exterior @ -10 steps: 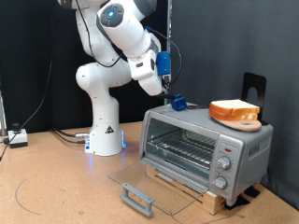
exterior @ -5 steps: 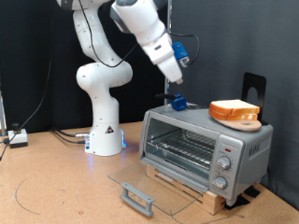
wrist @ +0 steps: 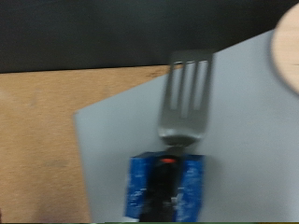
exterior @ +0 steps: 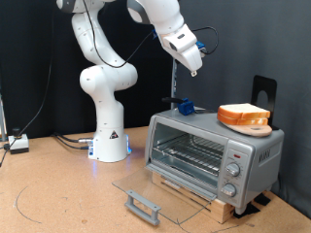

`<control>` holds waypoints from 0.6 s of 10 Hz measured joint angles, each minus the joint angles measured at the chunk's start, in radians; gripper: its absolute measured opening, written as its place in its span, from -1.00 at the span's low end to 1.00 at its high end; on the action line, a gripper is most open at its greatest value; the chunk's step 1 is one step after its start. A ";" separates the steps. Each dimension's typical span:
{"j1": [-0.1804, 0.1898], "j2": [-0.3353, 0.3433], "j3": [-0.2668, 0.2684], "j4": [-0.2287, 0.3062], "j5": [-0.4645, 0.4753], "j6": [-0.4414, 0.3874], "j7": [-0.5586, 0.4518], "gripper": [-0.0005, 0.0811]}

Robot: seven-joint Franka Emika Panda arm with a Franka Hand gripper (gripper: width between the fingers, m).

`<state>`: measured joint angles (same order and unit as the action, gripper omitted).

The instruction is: Make a piece of toast with the oven

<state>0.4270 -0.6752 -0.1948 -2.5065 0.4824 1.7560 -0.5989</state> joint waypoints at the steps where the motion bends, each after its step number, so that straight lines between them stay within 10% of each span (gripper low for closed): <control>1: -0.001 -0.015 0.024 -0.021 -0.028 0.092 -0.028 0.98; 6: -0.033 -0.220 0.195 -0.195 -0.115 0.368 -0.054 0.98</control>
<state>0.3936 -0.8957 -0.0001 -2.7017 0.3671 2.1240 -0.6533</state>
